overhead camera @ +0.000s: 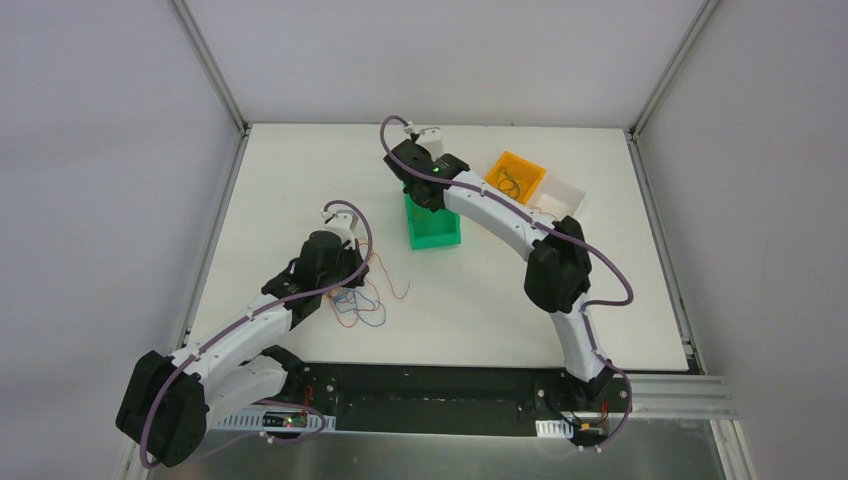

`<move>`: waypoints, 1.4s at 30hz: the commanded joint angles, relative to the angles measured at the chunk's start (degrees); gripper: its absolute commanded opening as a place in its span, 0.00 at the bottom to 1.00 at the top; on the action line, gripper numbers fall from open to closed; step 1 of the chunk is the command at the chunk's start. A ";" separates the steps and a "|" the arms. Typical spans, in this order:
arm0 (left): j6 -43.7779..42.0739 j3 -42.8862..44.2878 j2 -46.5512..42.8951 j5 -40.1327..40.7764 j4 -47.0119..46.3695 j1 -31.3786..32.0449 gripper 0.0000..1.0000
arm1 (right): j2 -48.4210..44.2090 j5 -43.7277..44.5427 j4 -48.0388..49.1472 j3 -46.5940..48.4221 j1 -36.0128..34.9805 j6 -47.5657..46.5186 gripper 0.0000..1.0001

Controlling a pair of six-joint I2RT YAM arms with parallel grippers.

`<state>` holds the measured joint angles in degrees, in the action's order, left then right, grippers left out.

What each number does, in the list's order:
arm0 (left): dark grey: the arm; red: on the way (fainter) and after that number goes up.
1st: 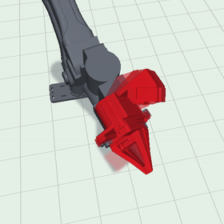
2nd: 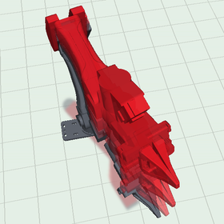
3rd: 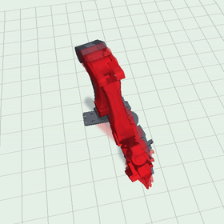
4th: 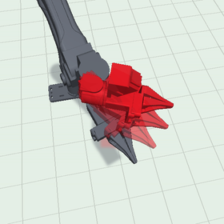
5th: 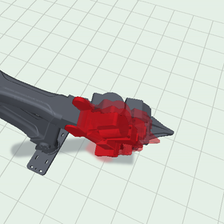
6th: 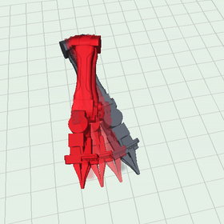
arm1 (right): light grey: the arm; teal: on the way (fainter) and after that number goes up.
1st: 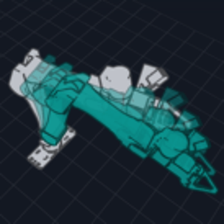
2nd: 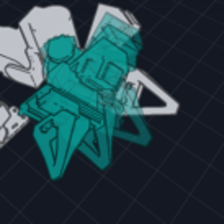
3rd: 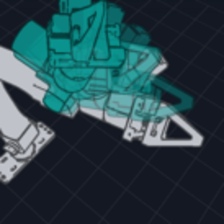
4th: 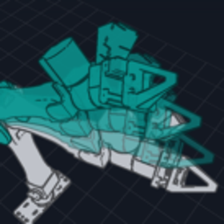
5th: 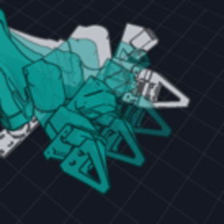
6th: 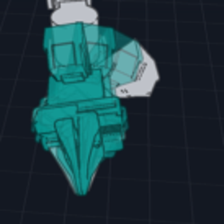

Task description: Untangle the cables

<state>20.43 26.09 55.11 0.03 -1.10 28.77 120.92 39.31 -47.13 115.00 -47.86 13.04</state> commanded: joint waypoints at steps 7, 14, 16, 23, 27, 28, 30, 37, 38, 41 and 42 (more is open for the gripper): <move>0.58 -0.65 -0.90 -0.37 -1.53 -0.21 0.00 | 5.46 -18.84 -0.56 5.07 3.04 4.16 0.00; 0.58 -0.51 -0.47 -0.38 -1.53 -0.21 0.00 | 8.66 -31.80 4.03 0.85 7.47 7.19 0.00; 0.59 -0.52 -0.42 -0.38 -1.53 -0.21 0.00 | 10.55 -33.36 4.24 0.87 8.04 7.47 0.00; 0.00 -0.54 -0.30 -1.70 -2.19 -0.21 0.00 | 9.74 -34.59 4.50 2.38 8.44 6.16 0.17; -1.14 -0.85 -0.70 -5.19 -3.58 -0.21 0.00 | 5.03 -33.69 3.48 3.07 8.09 4.35 0.33; -1.29 -1.00 -0.83 -5.96 -3.99 -0.21 0.00 | 3.74 -33.34 3.05 2.81 7.90 3.96 0.37; -1.64 -1.43 -0.90 -7.59 -5.28 -0.21 0.00 | 0.93 -32.49 2.82 1.58 7.55 3.43 0.44; -2.70 -1.18 1.14 -16.43 -9.25 0.15 0.00 | -13.75 -33.59 7.69 -11.50 7.29 2.27 0.72; -2.82 -0.82 1.34 -17.75 -9.58 0.41 0.00 | -16.17 -34.45 8.99 -14.55 7.15 1.54 0.77; -3.10 1.33 1.41 -21.25 -9.12 2.06 0.00 | -25.75 -36.78 15.13 -26.41 6.19 -0.48 0.87; -3.11 2.13 1.40 -21.49 -8.98 2.93 0.00 | -29.42 -37.72 17.93 -31.10 5.95 -0.67 0.91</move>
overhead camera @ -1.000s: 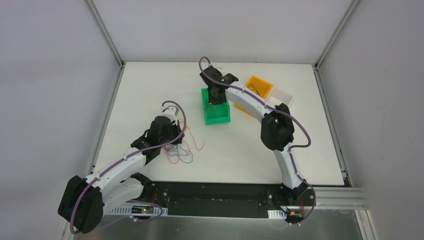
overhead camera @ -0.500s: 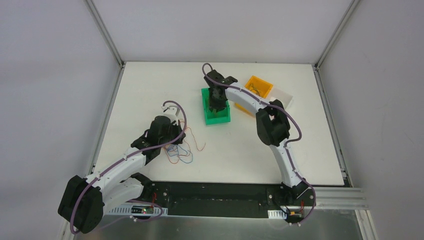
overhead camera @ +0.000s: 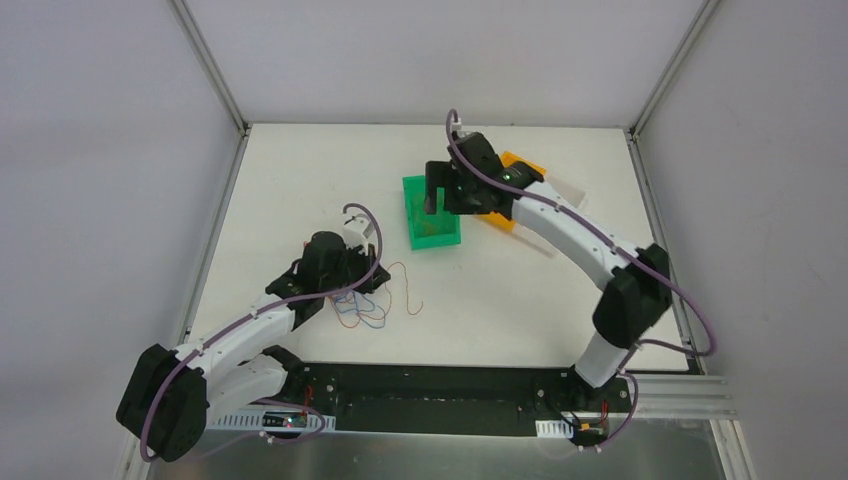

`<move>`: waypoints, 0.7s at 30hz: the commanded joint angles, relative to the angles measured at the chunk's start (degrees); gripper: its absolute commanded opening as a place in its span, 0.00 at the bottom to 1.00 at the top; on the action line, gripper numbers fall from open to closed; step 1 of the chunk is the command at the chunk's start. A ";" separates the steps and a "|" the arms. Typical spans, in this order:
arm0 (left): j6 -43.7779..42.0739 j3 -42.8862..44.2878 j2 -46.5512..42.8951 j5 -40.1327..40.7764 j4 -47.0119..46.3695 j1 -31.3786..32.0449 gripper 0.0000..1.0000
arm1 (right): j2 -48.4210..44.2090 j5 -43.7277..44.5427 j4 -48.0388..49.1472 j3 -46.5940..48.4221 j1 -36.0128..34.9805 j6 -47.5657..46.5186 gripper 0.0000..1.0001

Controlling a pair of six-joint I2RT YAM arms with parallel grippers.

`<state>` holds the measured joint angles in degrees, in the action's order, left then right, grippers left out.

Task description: Untangle the cables

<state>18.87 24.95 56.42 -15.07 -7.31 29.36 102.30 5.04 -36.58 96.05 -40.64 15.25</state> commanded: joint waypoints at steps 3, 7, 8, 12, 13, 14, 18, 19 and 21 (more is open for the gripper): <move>-1.53 6.48 1.31 -6.61 -2.42 5.52 0.00 | -21.96 -7.83 16.47 -26.62 -1.32 -2.67 0.96; -0.98 12.30 6.05 -8.36 -2.15 8.40 0.00 | -34.41 -13.41 27.93 -43.11 -1.36 -1.96 0.98; -0.84 14.26 7.44 -9.06 -2.24 8.97 0.00 | -37.24 -14.80 31.08 -46.36 -1.37 -1.89 0.99; 0.41 19.51 12.19 -11.79 -2.46 10.89 0.00 | -43.43 -19.32 38.11 -55.38 -1.67 -2.11 0.99; 0.93 20.51 13.16 -12.28 -2.63 11.15 0.00 | -44.57 -19.58 39.92 -56.92 -1.76 -2.12 0.99; 1.37 21.43 13.91 -12.68 -2.85 11.47 0.00 | -45.51 -19.81 41.59 -58.34 -1.74 -2.18 0.99; 2.71 23.68 16.14 -13.53 -3.80 12.51 0.00 | -47.07 -21.23 46.44 -62.02 -1.85 -1.82 0.99; 2.82 24.01 16.48 -13.58 -3.92 12.93 0.00 | -46.79 -21.48 47.31 -62.41 -1.84 -1.61 0.98; 3.11 24.65 17.13 -13.50 -4.15 13.52 0.00 | -45.81 -22.15 48.88 -62.90 -1.86 -1.27 0.95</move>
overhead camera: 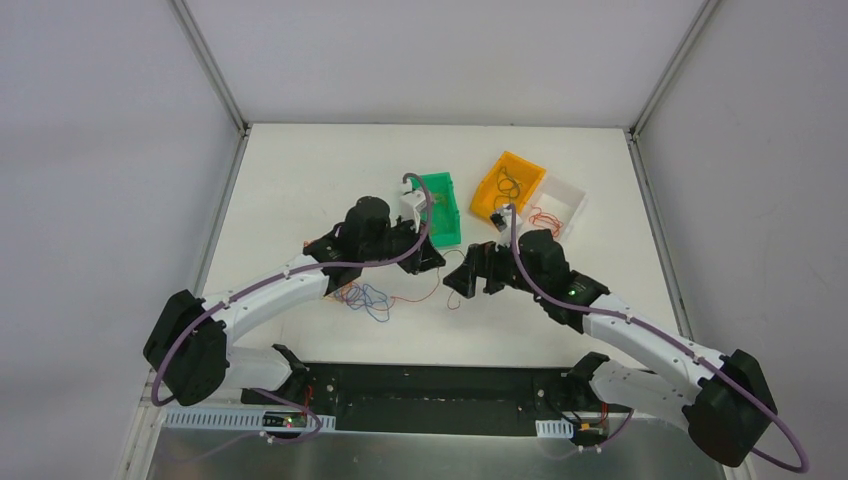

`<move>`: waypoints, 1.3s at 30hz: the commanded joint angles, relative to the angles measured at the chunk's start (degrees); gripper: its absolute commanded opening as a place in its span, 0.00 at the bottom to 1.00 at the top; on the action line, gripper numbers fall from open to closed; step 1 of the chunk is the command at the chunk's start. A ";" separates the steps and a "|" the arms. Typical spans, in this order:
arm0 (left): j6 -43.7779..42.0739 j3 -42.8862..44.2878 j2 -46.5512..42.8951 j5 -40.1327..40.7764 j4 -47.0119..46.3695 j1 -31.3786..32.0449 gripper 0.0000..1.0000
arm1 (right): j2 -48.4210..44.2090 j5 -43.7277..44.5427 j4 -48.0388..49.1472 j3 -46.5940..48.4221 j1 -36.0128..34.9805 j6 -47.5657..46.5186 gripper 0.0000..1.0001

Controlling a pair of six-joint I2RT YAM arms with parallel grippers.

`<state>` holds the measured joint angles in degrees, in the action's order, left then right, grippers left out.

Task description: Untangle the cables

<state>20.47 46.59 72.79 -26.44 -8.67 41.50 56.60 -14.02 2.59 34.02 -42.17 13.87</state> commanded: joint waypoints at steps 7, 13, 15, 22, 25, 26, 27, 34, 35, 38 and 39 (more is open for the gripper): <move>4.51 5.00 2.21 -1.38 -5.42 2.84 0.00 | 3.64 -3.20 23.10 -5.09 -2.92 4.87 0.83; 6.96 6.88 3.51 -0.15 -7.56 3.10 0.00 | 6.94 1.90 28.70 -5.64 -5.91 5.72 0.45; 7.40 7.01 3.47 0.47 -7.67 3.09 0.00 | 7.17 3.75 28.90 -5.29 -6.20 6.32 0.17; 7.39 2.41 -4.88 19.30 3.82 3.01 0.79 | -0.68 15.96 20.15 -5.45 -6.36 7.21 0.00; 8.91 1.12 -10.89 34.09 16.88 2.40 0.95 | -4.34 18.83 12.24 -4.51 -6.37 6.04 0.00; 9.82 1.07 -12.51 38.17 21.56 1.92 0.96 | -5.46 18.96 10.40 -4.65 -6.41 5.90 0.00; 10.89 1.04 -13.75 41.73 25.80 1.14 0.97 | -7.08 18.80 8.59 -5.10 -6.43 5.88 0.00; 14.50 -3.91 -16.21 42.56 34.69 -9.93 0.99 | -11.52 17.86 4.07 -8.09 -6.42 7.77 0.00; 14.59 -4.03 -15.03 42.52 35.09 -10.50 0.99 | -11.73 17.75 3.72 -8.23 -6.42 7.90 0.00; 14.92 -3.36 -9.30 42.16 36.15 -11.11 0.99 | -12.05 17.34 2.53 -7.99 -6.36 8.47 0.00; 14.95 -3.08 -7.18 42.13 36.18 -11.28 0.99 | -12.24 17.13 2.33 -7.90 -6.41 8.68 0.00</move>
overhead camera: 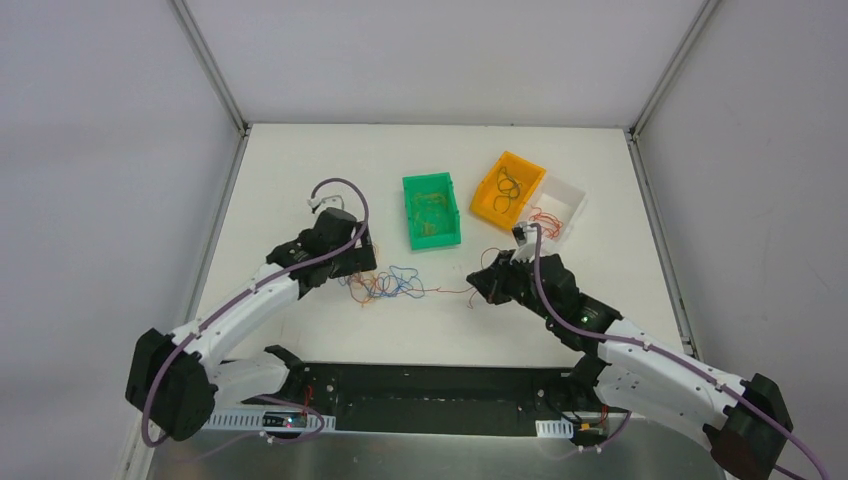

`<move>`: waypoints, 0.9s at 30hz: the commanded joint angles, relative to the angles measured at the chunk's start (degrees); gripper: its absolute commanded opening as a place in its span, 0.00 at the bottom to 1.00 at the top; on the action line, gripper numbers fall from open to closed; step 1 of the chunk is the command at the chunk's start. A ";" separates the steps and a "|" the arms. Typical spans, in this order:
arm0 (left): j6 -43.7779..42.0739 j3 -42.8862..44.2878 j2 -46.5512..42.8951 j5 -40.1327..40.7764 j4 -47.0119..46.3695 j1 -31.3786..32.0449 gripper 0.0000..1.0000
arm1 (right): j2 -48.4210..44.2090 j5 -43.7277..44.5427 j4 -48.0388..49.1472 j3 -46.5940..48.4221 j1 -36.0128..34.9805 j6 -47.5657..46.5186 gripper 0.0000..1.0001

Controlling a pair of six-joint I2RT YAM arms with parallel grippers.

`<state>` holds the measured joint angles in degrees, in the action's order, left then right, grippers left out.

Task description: Untangle the cables

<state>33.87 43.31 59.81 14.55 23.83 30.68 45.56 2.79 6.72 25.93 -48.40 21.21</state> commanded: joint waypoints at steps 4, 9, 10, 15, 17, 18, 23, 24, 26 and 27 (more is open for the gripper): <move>1.47 2.48 14.58 1.41 3.52 -2.14 0.98 | -1.52 0.27 -1.52 0.04 -0.20 1.47 0.00; 0.93 5.09 23.17 -2.40 0.51 -2.29 0.75 | -2.89 0.43 -2.10 -0.44 -0.17 2.85 0.00; 0.67 5.58 24.41 -2.35 0.14 -2.27 0.62 | -3.90 0.66 -2.34 -0.77 -0.17 3.09 0.00; -0.77 6.19 24.36 3.57 0.36 -3.28 0.09 | -9.81 8.98 -12.14 0.21 -0.20 4.54 0.00; -1.62 6.12 22.68 3.21 0.71 -6.13 0.08 | -11.44 22.55 -22.60 2.78 -0.16 7.83 0.00; -1.88 6.16 21.56 1.96 0.84 -7.88 0.08 | -12.02 28.98 -28.70 4.21 -0.10 10.33 0.00; -0.58 4.37 17.59 2.90 0.23 -12.81 0.10 | -16.13 47.53 -46.18 7.00 1.20 22.48 0.00; -0.37 3.99 17.08 4.22 0.17 -13.22 0.10 | -17.62 49.02 -46.78 7.01 1.48 23.85 0.00; -0.21 3.16 15.66 5.03 0.16 -14.82 0.10 | -18.49 53.78 -52.08 8.32 2.20 28.87 0.00; 0.03 2.65 14.69 5.01 0.16 -15.98 0.10 | -18.50 55.73 -54.56 9.28 2.66 31.16 0.00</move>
<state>33.30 47.44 78.06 16.75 24.21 17.06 28.88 42.72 -33.54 30.72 -47.03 40.75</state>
